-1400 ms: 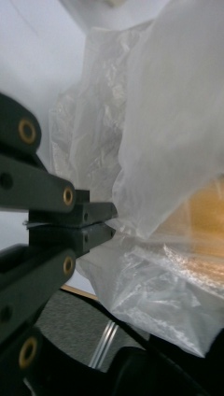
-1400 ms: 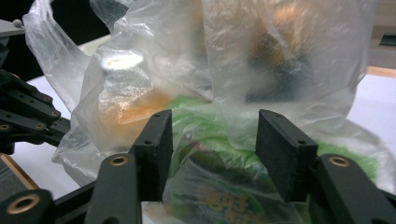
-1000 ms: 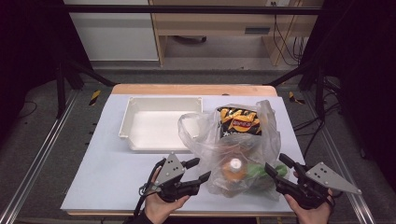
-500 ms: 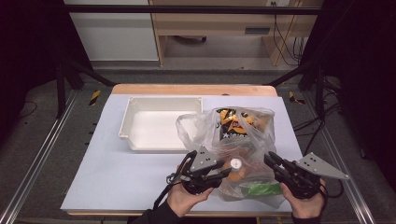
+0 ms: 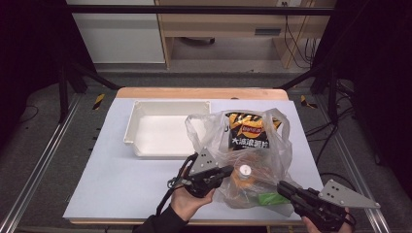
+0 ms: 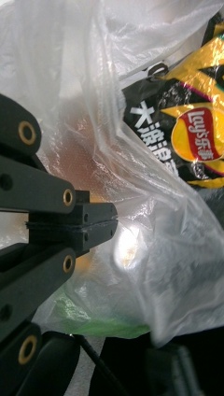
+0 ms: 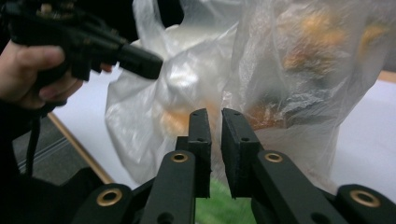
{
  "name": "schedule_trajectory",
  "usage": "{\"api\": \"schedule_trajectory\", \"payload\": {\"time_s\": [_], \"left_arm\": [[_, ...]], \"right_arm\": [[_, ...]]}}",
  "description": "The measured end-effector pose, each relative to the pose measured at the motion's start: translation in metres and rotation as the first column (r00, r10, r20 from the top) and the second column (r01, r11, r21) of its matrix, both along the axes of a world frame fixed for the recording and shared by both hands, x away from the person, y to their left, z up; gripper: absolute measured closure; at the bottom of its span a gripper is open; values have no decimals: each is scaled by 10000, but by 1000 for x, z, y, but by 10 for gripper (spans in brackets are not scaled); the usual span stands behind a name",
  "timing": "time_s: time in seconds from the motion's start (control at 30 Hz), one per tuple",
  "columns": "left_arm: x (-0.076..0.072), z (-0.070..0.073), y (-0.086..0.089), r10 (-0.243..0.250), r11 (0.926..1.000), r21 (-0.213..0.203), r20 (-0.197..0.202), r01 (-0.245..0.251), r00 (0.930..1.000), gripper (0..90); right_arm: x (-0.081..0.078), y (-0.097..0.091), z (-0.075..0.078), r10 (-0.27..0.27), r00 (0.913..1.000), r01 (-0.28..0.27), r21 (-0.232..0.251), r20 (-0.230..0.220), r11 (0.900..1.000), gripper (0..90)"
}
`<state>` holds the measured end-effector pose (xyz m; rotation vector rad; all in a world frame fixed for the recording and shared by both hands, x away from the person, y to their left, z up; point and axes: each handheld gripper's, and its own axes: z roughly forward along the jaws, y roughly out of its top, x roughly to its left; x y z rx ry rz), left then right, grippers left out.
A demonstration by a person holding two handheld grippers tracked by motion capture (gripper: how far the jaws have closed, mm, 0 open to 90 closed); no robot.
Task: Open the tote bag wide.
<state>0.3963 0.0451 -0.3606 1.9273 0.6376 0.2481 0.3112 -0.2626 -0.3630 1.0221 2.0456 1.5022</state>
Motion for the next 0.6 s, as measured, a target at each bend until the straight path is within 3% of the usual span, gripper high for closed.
{"api": "schedule_trajectory", "payload": {"time_s": [0.1,0.13,0.33,0.47,0.57,0.6], "left_arm": [[3,1,2,52,9998,-173,-28,-52,10000,900],[4,3,4,60,9995,-301,-58,-62,10000,900],[-5,10,5,-151,9974,-694,268,169,9995,900],[-12,12,6,-400,9950,-904,379,433,9985,900],[-19,12,5,-691,9916,-1068,411,732,9968,900],[-25,10,2,-1000,9884,-1106,404,1040,9942,900]], "right_arm": [[-4,-1,-5,310,9990,-310,5,-315,9995,893],[-6,-2,-10,433,9971,-437,-55,-631,9990,895],[1,4,-33,301,9897,-379,-535,-1399,9978,898],[5,7,-40,171,9929,-226,-452,-1175,9987,897],[14,10,-44,-164,9982,157,-129,-573,9998,883],[18,13,-45,-251,9989,244,-166,-397,9996,881]]}}
